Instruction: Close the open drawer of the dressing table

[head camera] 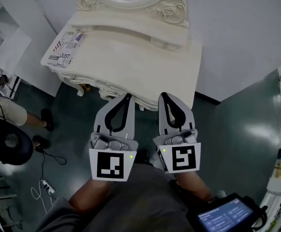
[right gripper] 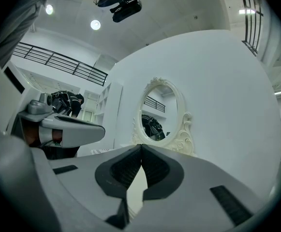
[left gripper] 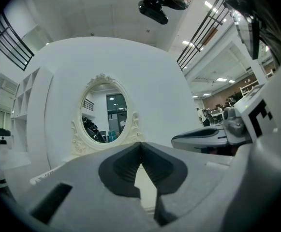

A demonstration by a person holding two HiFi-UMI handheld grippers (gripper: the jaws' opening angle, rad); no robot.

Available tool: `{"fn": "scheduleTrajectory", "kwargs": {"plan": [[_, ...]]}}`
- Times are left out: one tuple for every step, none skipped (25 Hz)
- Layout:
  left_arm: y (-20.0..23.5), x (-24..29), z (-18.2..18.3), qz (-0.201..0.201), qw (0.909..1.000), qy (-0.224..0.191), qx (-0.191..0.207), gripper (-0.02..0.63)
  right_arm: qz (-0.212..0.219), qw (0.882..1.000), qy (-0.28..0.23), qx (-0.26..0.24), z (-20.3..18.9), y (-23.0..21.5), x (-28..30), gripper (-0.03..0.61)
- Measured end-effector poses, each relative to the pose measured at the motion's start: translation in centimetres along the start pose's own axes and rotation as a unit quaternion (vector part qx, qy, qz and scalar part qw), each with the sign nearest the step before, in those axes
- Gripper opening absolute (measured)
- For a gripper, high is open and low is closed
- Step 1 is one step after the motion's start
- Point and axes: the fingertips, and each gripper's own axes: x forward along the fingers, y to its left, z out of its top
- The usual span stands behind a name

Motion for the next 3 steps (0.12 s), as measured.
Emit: {"fn": "scheduleTrajectory", "kwargs": {"plan": [[0.06,-0.4,-0.13,-0.001,1.0,-0.002,0.001,0.015,-0.001,1.0,-0.001,-0.001,-0.05,0.39,-0.22,0.014],[0.14,-0.78,-0.24,-0.002,1.0,-0.004,0.001,0.015,-0.002,1.0,-0.002,-0.002,-0.1,0.77,-0.42,0.014],[0.21,-1.15,-0.33,-0.002,1.0,-0.006,0.002,0.015,-0.002,1.0,-0.002,-0.003,-0.16,1.15,-0.61,0.014]]}}
